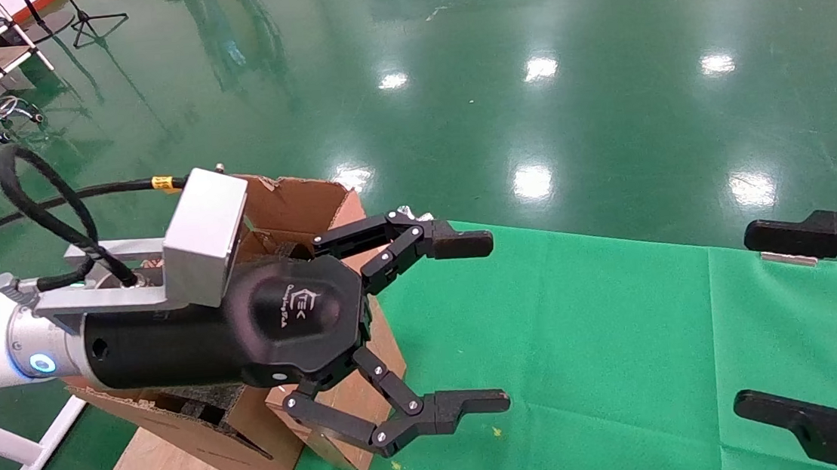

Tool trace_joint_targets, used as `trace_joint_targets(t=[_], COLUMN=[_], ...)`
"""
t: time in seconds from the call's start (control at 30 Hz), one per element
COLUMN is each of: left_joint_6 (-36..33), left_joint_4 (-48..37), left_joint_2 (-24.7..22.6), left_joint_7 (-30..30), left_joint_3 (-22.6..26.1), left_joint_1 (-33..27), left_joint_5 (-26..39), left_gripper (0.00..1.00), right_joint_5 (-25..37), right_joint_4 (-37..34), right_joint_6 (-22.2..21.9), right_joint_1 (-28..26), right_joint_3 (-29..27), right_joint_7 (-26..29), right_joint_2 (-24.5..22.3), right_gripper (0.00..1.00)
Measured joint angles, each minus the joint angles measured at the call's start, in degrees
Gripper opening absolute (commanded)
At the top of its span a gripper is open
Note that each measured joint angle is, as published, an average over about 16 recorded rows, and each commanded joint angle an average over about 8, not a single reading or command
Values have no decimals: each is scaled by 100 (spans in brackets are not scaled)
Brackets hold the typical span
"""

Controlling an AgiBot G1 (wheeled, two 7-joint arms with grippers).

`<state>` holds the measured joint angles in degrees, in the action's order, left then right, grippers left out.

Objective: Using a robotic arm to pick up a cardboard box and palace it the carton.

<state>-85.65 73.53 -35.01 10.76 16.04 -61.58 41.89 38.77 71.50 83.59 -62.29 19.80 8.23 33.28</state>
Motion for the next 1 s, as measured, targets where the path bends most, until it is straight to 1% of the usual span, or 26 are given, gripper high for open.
trace_joint_targets(t=[0.53,0.57,0.6,0.63,0.8,0.83,0.87,0.9,1.0], left_joint_6=[1,4,10,21,172,212,250,295,438], left_joint_4=[1,1,2,2,-9,-14,-18,-20,-29], left_joint_2=[2,4,8,13,43,49,54,61,86], left_joint_7=[-3,-7,-13,-20,-3,11,23,46,112], left_joint_3=[0,0,1,5,71,91,109,134,220], left_joint_1=[-1,-3,-7,-14,-93,-113,-133,-157,-234], left_joint_5=[5,12,28,55,353,429,501,578,841], left_gripper=[100,100,100,100,100,100,100,100,100], right_joint_5=[0,0,0,0,0,0,0,0,0], right_joint_4=[0,0,0,0,0,0,0,0,-1], right_joint_6=[0,0,0,0,0,0,0,0,-1], right_joint_1=[0,0,0,0,0,0,0,0,0], right_joint_3=[0,0,0,0,0,0,0,0,0], right_joint_7=[0,0,0,0,0,0,0,0,0], right_joint_2=[0,0,0,0,0,0,0,0,0], right_gripper=[100,98,90,79,16,6,1,0,0])
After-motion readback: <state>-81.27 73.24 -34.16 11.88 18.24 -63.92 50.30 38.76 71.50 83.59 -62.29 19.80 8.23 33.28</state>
